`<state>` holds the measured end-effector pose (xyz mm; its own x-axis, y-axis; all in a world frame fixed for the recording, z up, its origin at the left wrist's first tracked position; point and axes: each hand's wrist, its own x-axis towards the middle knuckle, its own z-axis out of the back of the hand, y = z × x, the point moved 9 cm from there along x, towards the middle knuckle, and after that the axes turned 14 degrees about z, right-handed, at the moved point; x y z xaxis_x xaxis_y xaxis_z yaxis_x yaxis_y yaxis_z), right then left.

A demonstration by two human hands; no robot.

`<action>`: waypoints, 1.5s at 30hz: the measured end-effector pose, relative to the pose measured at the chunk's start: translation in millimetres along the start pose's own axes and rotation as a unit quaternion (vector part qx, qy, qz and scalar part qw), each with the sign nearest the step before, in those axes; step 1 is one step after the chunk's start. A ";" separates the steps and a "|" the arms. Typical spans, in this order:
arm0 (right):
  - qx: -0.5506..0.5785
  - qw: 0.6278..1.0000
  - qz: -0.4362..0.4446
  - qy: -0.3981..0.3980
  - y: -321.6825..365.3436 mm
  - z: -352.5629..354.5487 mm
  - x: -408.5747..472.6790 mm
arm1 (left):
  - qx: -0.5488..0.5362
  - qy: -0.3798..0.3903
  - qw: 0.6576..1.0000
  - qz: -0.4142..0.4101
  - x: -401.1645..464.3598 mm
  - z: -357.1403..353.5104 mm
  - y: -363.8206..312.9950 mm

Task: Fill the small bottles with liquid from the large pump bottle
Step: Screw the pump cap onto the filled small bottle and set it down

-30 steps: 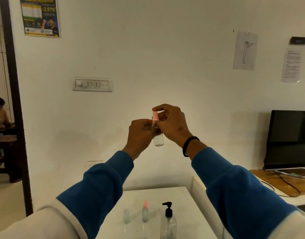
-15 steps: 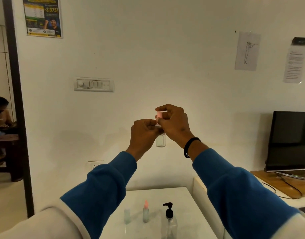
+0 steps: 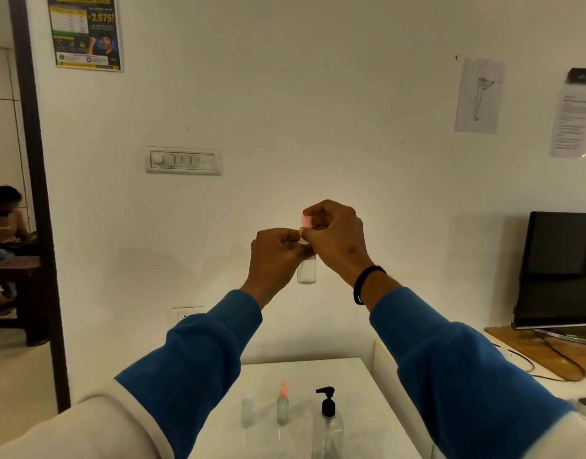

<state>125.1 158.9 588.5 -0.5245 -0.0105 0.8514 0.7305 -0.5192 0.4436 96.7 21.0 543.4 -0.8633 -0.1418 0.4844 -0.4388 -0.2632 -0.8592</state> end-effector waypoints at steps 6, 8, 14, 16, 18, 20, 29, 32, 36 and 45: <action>-0.017 1.000 0.019 -0.006 -1.1 -3.1 -2.6 | -0.002 -0.002 1.000 0.001 -3.5 -0.7 5.7; -0.013 1.000 0.020 -0.015 -1.7 -4.3 -4.7 | -0.006 -0.001 1.000 -0.001 -4.9 0.4 5.7; 0.013 0.999 0.018 -0.026 -6.6 -11.7 -10.4 | -0.011 -0.011 1.000 -0.002 -6.2 7.9 11.2; 0.019 0.999 0.018 -0.036 -8.4 -13.7 -14.8 | -0.013 -0.011 1.000 -0.004 -8.4 9.0 14.3; 0.016 0.999 0.020 -0.046 -9.3 -15.2 -21.2 | -0.012 -0.016 1.000 -0.008 -10.6 9.5 18.7; 0.015 0.998 0.017 -0.053 -12.4 -19.3 -29.9 | -0.006 -0.026 1.000 -0.011 -12.9 10.7 25.9; -0.058 0.996 -0.057 -0.032 -47.9 -58.2 -81.7 | 0.018 -0.055 0.998 -0.006 -27.8 29.0 78.6; -0.048 0.996 -0.078 -0.014 -63.4 -78.5 -98.8 | 0.029 -0.056 0.998 0.001 -33.2 33.6 104.5; -0.055 0.995 -0.082 0.012 -77.7 -108.0 -125.0 | 0.034 -0.045 0.998 0.037 -41.3 35.7 150.3; -0.021 0.988 -0.131 0.082 -131.4 -176.7 -193.7 | 0.050 -0.012 0.993 0.109 -71.5 39.1 254.3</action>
<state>53.4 78.2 315.9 -0.7599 -0.0079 0.6499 0.5428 -0.5579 0.6278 56.6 -73.1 296.8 -0.9284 -0.2273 0.2941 -0.2147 -0.3180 -0.9235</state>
